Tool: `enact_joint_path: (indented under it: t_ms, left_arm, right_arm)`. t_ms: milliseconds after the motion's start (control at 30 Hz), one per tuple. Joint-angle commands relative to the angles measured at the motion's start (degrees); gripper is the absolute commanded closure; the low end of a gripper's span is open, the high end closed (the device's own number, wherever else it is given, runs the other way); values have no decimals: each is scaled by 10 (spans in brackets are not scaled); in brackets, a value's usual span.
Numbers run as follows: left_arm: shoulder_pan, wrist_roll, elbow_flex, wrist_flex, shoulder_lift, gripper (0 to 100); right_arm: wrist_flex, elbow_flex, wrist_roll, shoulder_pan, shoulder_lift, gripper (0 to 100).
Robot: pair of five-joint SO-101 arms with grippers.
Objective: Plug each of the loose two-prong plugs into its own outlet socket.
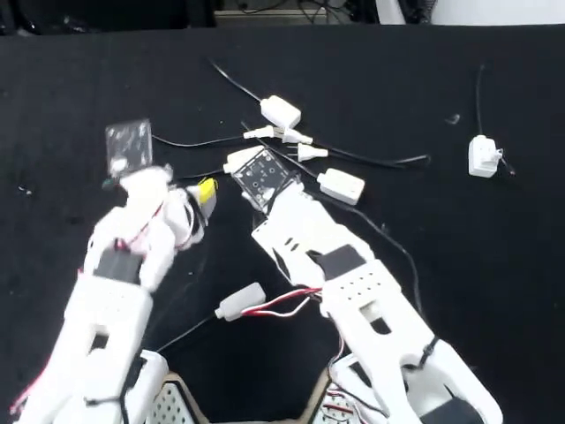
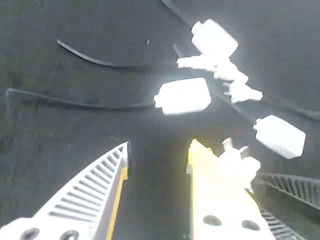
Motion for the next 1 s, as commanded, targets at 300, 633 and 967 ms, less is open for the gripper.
enact_joint_path:
  t_ms: [300, 633, 967]
  left_arm:
    - [19, -26, 153, -81, -236, 803]
    - [20, -46, 147, -114, -148, 802]
    - [16, -58, 124, -134, -109, 805]
  right_arm:
    - [-10, -18, -10, -65, 21, 988]
    - [40, -26, -7, -72, -33, 988]
    - [51, 5, 10, -71, -102, 988]
